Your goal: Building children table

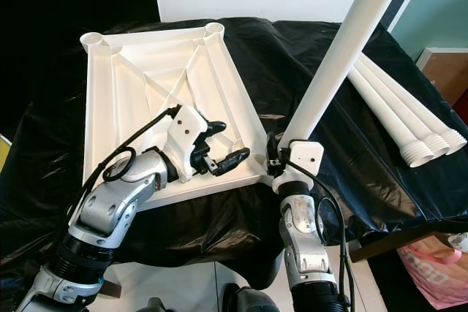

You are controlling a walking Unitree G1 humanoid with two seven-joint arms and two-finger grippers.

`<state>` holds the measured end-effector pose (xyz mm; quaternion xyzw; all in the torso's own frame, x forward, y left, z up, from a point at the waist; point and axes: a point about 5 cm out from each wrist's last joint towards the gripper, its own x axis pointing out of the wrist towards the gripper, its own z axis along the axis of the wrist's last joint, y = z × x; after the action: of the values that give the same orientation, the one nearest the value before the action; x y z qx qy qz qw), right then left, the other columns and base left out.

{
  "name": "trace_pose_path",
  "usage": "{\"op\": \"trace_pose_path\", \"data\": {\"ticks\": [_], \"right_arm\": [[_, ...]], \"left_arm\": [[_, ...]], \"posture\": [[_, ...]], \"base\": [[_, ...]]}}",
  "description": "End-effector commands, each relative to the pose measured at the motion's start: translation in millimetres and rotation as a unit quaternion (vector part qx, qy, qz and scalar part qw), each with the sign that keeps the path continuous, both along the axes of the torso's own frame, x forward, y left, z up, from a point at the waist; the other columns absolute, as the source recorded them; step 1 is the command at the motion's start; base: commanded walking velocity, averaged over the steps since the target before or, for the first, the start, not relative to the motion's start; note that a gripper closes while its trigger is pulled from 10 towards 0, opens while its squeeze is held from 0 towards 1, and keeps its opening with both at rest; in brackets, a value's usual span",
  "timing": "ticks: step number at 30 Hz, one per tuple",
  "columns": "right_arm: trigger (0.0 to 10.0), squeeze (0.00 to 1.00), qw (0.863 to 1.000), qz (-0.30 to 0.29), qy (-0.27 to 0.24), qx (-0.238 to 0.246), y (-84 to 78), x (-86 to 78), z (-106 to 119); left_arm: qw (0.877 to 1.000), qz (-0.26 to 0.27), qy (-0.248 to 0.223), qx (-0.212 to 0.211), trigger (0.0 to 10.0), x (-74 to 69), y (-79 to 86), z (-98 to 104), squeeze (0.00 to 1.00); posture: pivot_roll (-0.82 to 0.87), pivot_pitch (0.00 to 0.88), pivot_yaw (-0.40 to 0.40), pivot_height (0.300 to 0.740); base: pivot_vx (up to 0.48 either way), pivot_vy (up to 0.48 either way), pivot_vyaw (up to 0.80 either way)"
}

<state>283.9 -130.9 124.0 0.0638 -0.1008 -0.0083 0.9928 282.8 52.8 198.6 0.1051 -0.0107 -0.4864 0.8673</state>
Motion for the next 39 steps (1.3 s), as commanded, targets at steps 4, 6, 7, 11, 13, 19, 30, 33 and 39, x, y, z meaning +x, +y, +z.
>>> {"op": "trace_pose_path", "data": {"ticks": [4, 6, 7, 11, 13, 19, 30, 33, 39], "right_arm": [[10.0, 0.0, 0.996, -0.01, 0.085, 0.016, 4.0, -7.3, -34], [10.0, 0.29, 0.997, -0.009, 0.078, 0.015, 3.8, -7.1, -32], [10.0, 1.0, 0.998, 0.002, 0.064, 0.015, 3.4, -7.1, -28], [10.0, 1.0, 0.999, 0.024, 0.038, 0.018, 1.3, -7.3, -21], [10.0, 1.0, 0.999, 0.039, 0.027, 0.018, -0.7, -7.6, -18], [10.0, 1.0, 0.996, 0.094, 0.006, -0.011, -13.4, -6.3, -9], [10.0, 0.0, 0.972, 0.211, -0.019, -0.099, -28.5, 0.6, 9], [10.0, 0.0, 0.961, 0.249, -0.021, -0.12, -31.1, 1.4, 14], [10.0, 0.0, 0.946, 0.287, -0.023, -0.146, -36.6, 2.4, 20]], "left_arm": [[1.0, -0.003, 0.003, -0.003, 10.0, -1.8, -2.8, 2, 0.0], [1.0, -0.004, 0.003, -0.003, 10.0, -1.9, -3.1, 2, 0.0], [1.0, -0.005, 0.003, -0.003, 10.0, -2.2, -3.6, 2, 0.0], [1.0, -0.007, 0.004, -0.005, 10.0, -2.9, -5.0, 2, 0.0], [1.0, -0.009, 0.005, -0.006, 10.0, -3.5, -6.1, 2, 0.0], [1.0, -0.017, 0.009, -0.008, 10.0, -6.3, -10.6, 0, 0.0], [1.0, -0.028, 0.01, -0.008, 10.0, -8.1, -15.7, 0, 0.0], [0.999, -0.03, 0.009, -0.008, 10.0, -8.0, -16.6, 1, 0.0], [0.999, -0.031, 0.009, -0.008, 10.0, -7.9, -16.8, 1, 0.0]], "posture": [[0.03, 0.149, -0.078, 0.74], [0.03, 0.148, -0.078, 0.74], [0.03, 0.147, -0.077, 0.74], [0.03, 0.145, -0.076, 0.74], [0.03, 0.145, -0.076, 0.74], [0.02, 0.145, -0.077, 0.74], [0.02, 0.127, -0.072, 0.74], [0.02, 0.123, -0.071, 0.74], [0.01, 0.12, -0.068, 0.74]], "base": [[0.0, 0.0, 0.0], [0.0, 0.0, 0.0], [0.0, 0.0, 0.0], [0.0, 0.0, 0.0], [0.0, 0.0, 0.0], [0.0, 0.0, 0.0], [0.0, 0.0, 0.0], [0.0, 0.0, 0.0], [0.0, 0.0, 0.0]]}}
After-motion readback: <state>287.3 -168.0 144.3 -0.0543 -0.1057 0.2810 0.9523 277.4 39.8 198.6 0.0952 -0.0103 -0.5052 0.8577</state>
